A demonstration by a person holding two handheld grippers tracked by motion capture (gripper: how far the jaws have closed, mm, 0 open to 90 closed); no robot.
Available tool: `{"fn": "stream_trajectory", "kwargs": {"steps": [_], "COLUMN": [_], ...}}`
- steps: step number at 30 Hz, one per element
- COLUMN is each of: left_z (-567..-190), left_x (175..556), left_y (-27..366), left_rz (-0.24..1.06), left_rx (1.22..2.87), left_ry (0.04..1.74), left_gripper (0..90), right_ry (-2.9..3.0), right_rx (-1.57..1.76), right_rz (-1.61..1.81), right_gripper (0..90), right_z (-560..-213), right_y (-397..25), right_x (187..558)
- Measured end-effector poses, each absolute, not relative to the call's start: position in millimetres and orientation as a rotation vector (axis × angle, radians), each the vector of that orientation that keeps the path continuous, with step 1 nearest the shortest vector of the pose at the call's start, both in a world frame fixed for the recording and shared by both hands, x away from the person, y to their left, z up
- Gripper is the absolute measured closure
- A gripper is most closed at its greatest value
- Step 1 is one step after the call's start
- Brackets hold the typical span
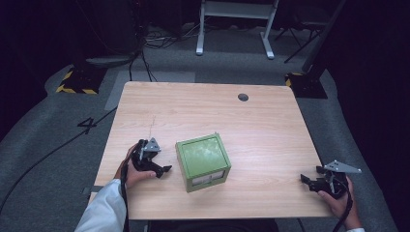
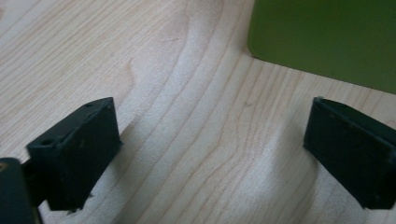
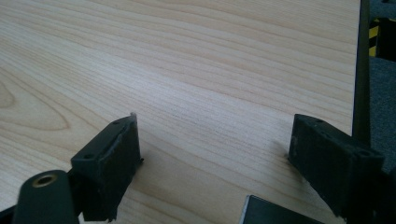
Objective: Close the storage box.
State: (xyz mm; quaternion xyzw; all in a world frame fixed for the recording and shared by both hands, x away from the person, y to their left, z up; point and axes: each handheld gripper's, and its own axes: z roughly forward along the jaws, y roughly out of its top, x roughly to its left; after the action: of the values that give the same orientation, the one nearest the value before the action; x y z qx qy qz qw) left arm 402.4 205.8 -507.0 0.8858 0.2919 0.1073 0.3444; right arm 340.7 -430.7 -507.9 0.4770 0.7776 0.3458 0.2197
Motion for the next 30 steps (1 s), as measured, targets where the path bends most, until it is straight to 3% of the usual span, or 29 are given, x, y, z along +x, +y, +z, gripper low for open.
{"fn": "stream_trajectory", "kwargs": {"steps": [4,8,30], "left_z": [-506.2,-500.0,-415.7], "left_x": [402.5,404.5,439.3], "left_y": [210.5,213.7,219.5], "left_rz": [0.293,0.305,0.421], "left_rx": [2.276,2.280,2.062], "left_ry": [0.771,0.784,0.678], "left_gripper": [10.8,23.4,24.7], "right_ry": [2.151,2.151,2.146], "right_rx": [1.320,1.319,1.322], "right_rz": [0.957,0.957,0.953], "right_gripper": [16.6,16.6,16.4], "right_z": [-507.8,-507.8,-507.9], "right_y": [-430.7,-430.7,-430.5], "right_x": [340.7,340.8,340.5]}}
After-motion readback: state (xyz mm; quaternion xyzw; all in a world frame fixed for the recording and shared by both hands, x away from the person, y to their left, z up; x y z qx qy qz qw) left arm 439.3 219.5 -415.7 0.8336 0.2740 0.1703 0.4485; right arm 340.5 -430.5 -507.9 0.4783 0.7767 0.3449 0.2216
